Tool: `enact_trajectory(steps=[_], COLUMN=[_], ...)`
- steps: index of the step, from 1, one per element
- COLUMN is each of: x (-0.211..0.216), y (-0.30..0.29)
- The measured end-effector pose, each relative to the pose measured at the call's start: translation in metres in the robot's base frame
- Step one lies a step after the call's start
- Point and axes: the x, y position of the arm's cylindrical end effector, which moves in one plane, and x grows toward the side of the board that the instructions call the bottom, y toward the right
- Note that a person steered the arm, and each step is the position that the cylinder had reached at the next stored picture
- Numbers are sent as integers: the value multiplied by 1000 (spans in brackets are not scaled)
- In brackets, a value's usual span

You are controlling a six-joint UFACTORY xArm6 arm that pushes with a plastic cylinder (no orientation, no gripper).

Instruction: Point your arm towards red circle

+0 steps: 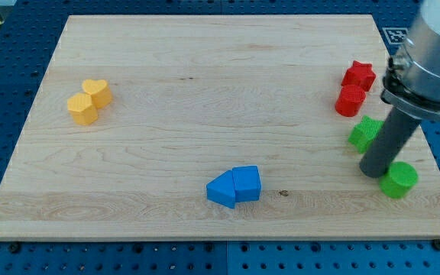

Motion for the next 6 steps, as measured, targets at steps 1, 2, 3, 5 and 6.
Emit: enact_trajectory(steps=[1,2,3,5,6], x=[19,21,22,-30,-72], y=[9,18,-14,-81,-82])
